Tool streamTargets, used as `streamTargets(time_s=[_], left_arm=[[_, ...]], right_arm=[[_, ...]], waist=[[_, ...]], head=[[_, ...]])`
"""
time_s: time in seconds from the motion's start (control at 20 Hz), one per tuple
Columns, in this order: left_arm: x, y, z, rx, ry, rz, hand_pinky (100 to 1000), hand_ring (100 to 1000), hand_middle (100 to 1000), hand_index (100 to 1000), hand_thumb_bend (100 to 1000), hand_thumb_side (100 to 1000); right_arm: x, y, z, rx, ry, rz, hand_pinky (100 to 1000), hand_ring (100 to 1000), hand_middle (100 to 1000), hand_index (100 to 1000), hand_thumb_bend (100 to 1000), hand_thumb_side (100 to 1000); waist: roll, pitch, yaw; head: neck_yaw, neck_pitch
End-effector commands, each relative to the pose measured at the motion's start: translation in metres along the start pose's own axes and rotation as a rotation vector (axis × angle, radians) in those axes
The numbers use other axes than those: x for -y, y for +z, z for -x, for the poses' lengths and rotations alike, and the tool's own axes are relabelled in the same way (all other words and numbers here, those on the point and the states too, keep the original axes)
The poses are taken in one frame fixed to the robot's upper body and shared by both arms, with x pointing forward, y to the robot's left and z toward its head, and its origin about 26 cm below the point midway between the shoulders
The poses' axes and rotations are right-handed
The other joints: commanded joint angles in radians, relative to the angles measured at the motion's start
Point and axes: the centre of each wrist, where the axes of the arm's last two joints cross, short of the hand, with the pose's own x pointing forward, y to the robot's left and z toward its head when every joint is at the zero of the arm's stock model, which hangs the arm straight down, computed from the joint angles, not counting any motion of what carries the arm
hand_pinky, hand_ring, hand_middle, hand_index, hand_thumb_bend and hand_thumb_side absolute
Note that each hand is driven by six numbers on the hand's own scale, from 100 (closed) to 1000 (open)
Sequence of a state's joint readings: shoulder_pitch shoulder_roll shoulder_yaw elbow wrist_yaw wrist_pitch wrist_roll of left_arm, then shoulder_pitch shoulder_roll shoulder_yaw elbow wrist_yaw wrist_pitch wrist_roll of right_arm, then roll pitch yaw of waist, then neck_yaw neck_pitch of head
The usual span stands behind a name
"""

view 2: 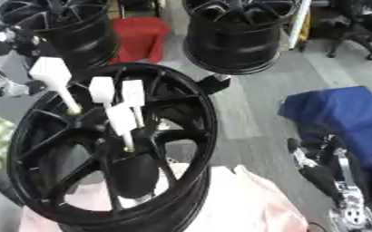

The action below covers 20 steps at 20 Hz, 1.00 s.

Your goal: Pull the pin out of the wheel hub.

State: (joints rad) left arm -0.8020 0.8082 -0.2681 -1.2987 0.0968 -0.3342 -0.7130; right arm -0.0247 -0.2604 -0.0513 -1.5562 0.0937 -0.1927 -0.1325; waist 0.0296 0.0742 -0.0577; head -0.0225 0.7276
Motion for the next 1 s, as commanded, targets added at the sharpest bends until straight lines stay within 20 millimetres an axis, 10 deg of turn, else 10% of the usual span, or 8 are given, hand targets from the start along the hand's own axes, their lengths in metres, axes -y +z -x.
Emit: streamTargets(time_s=[0.05, 0.5, 0.75, 1.0], left_arm=[[-0.031, 0.049, -0.006, -0.070, -0.067, -0.159, 495, 391, 334, 504, 100, 100], [0.021, 0.155, 0.058, -0.511, 0.053, -0.410, 563, 453, 410, 573, 123, 100], [0.076, 0.176, 0.083, -0.703, 0.090, -0.453, 760, 730, 734, 835, 335, 265], [0.119, 0.176, 0.094, -0.790, 0.169, -0.556, 795, 778, 798, 854, 527, 458]], right_arm=[[0.009, -0.003, -0.003, 0.015, 0.023, 0.013, 565, 699, 739, 927, 393, 429], [0.009, -0.002, -0.002, 0.011, 0.020, 0.023, 565, 699, 739, 927, 393, 428], [0.008, -0.003, -0.003, 0.013, 0.015, 0.024, 565, 699, 739, 927, 394, 428], [0.007, -0.004, -0.004, 0.018, 0.009, 0.026, 565, 699, 739, 927, 392, 430]], waist=[[-0.001, -0.019, 0.006], [-0.009, -0.012, 0.021], [-0.016, -0.007, 0.020], [-0.022, -0.004, 0.016]], head=[[-0.004, 0.001], [-0.006, 0.002], [0.000, 0.006], [0.007, 0.010]])
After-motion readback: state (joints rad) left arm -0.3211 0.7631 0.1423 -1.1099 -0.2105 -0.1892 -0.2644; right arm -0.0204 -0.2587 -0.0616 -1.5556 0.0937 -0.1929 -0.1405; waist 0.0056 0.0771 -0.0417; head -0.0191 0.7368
